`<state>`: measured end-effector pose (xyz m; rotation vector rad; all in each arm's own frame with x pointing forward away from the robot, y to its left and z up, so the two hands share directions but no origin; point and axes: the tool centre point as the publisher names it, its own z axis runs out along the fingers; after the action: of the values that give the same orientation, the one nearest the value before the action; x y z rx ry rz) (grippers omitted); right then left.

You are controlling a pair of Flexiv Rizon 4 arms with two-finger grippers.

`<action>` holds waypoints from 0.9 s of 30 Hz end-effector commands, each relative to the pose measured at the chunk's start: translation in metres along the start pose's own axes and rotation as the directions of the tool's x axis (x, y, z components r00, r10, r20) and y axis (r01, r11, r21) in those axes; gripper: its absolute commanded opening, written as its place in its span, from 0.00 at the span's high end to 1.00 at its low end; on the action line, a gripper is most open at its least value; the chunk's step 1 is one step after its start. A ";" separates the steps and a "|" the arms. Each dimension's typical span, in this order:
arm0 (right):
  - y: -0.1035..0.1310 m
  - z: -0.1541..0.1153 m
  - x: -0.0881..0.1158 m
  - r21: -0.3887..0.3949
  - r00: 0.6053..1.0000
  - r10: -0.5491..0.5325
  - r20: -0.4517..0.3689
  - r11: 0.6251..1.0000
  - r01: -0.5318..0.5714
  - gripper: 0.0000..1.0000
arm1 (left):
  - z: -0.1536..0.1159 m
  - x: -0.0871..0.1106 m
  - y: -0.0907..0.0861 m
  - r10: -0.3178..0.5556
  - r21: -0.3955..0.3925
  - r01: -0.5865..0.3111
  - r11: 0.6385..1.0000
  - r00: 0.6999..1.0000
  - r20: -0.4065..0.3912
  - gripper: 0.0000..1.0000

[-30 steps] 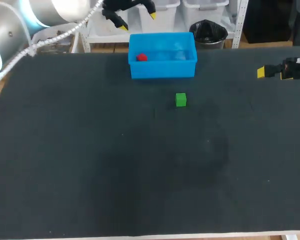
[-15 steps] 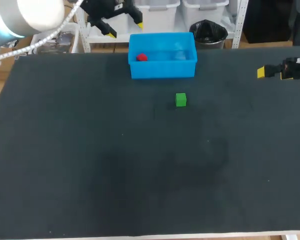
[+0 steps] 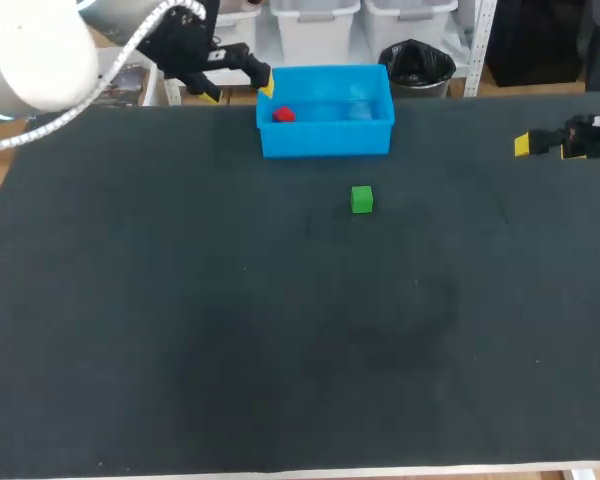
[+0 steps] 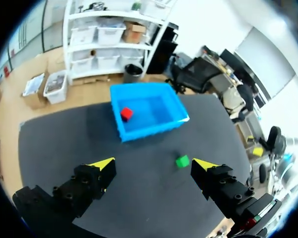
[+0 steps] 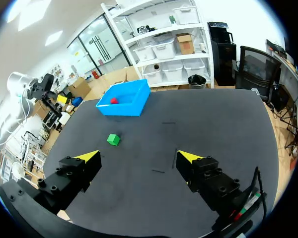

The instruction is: Use the left arm to pick the red cube and place it into the blue plastic box first, then use the right arm to grasp the green cube and put it into the same blue plastic box after the first action is fully finished.

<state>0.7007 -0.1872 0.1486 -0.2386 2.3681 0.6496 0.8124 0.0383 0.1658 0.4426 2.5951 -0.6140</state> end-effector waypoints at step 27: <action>0.001 0.000 0.000 0.003 1.000 0.001 -0.001 1.000 -0.001 0.00 | -0.033 0.077 0.030 0.396 0.236 -0.379 0.895 0.918 -0.031 0.00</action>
<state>0.7007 -0.1872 0.1486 -0.2386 2.3681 0.6496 0.7495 0.0909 0.1442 1.0315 2.4163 -0.7343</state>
